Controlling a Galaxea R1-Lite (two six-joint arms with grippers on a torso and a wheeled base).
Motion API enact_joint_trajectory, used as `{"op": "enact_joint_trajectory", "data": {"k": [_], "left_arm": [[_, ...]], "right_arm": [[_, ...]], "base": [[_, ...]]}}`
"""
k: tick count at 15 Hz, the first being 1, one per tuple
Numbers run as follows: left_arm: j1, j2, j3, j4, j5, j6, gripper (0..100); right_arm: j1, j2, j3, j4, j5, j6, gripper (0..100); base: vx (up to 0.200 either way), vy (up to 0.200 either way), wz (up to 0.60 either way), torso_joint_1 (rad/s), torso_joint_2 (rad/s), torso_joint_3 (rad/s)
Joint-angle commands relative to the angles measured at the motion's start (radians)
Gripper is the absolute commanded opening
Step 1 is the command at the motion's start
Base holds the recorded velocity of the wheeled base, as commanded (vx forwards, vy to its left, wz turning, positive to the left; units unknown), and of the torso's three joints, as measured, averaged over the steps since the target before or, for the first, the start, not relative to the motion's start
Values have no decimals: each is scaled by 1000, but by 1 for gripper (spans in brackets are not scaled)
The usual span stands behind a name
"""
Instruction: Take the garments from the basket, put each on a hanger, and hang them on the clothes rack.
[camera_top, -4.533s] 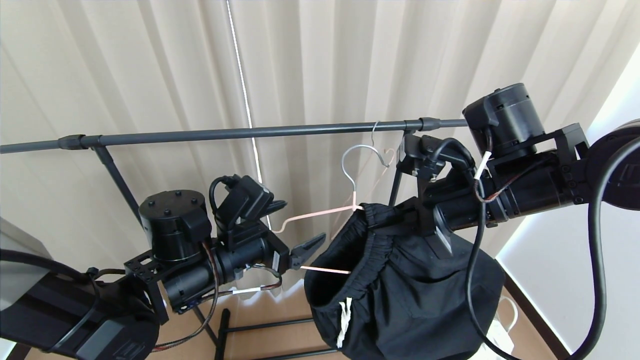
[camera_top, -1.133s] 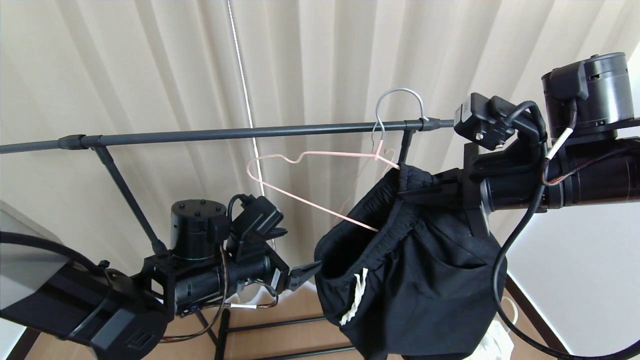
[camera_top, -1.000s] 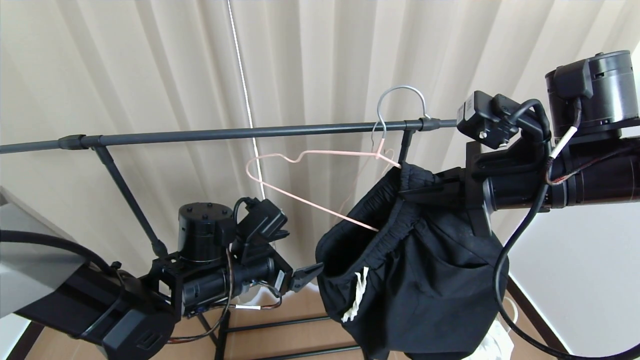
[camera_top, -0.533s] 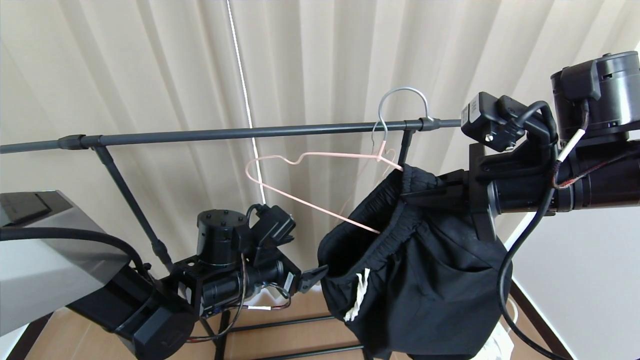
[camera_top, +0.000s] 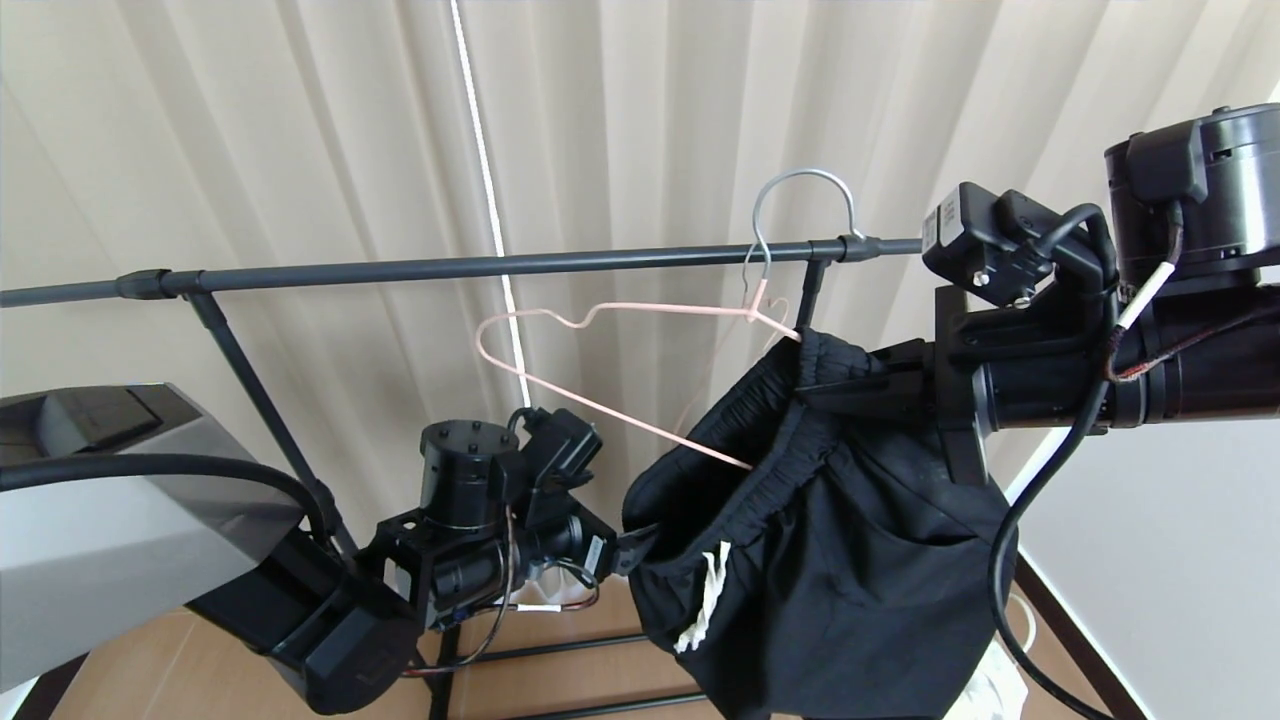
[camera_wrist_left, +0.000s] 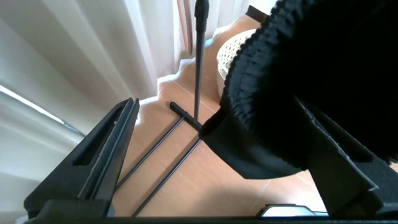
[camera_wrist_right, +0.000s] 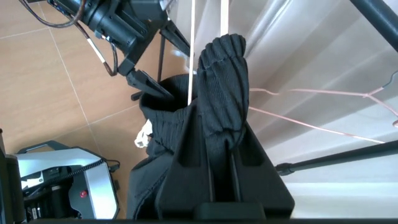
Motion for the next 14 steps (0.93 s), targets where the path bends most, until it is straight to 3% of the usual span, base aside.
{"op": "enact_joint_trajectory", "data": {"k": [1,2,3,10,14], "left_arm": [[-4,17,-1,0,0,0,100],[-2,17,1,0,0,0,100],[-2,19,1,0,0,2,0],[4,-1,-1,-7,14,3,0],[33,-9,-4,-25,14,6,0]], "right_arm": [[2,-3,2,0,0,-1,0],[2,-3,2,0,0,-1,0],[2,-3,3,0,0,-1,0],[-32,-3,46,-9,2,-1,0],[-68,-20,192,-150,8,10,0]], "base": [[0,0,0,0,0,0],[0,0,0,0,0,0],[0,0,0,0,0,0],[0,0,0,0,0,0],[0,0,0,0,0,0]]}}
